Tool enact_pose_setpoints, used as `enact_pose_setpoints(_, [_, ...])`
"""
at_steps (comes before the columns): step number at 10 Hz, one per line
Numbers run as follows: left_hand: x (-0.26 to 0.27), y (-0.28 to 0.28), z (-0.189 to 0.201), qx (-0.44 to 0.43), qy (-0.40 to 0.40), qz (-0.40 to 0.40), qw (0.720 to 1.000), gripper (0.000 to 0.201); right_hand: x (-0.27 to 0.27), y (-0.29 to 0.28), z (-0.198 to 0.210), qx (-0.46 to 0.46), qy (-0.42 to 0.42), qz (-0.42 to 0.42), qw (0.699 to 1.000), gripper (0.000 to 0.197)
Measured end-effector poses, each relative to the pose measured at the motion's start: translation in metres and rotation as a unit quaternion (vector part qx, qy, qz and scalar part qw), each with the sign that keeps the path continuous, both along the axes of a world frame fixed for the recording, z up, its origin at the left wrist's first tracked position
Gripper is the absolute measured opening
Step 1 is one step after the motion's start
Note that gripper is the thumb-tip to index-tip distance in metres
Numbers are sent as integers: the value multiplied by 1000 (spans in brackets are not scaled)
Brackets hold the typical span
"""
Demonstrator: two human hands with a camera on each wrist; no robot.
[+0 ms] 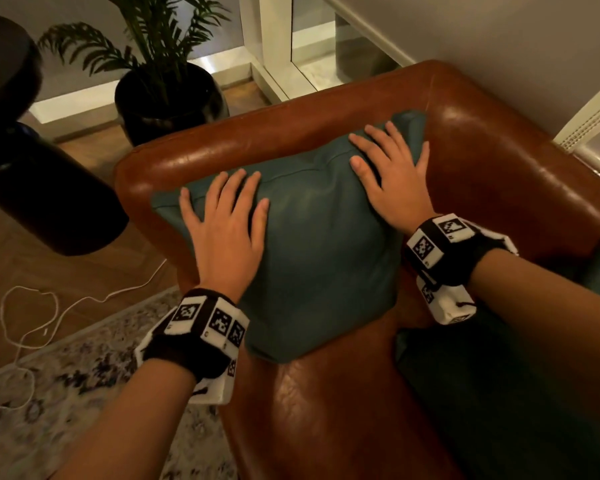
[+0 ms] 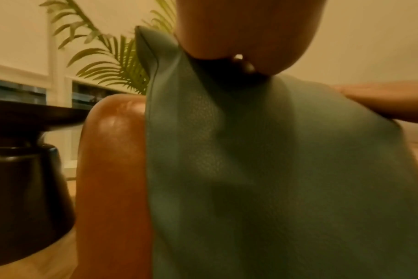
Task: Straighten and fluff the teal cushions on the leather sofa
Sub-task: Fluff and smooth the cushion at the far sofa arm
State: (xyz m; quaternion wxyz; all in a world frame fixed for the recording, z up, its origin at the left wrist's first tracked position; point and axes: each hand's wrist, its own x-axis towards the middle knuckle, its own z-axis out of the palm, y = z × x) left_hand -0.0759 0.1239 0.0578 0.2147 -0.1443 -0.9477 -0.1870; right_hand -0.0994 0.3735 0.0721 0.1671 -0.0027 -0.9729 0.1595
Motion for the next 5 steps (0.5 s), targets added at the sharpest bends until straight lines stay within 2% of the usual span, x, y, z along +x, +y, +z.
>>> enact_pose_setpoints(2, [-1,-1,-4,-35,-15,8,999,41,3,-8,-9,44,-23,-32,998,45])
enact_pose_setpoints(3, [1,0,3,-38,-37,7,999,45,5,-11,-2,35,-60,-43,997,45])
enact_pose_setpoints(5, [16,8,41,-44,-149,-23,988,52,14,-20,47,-2,-186,-37,982,49])
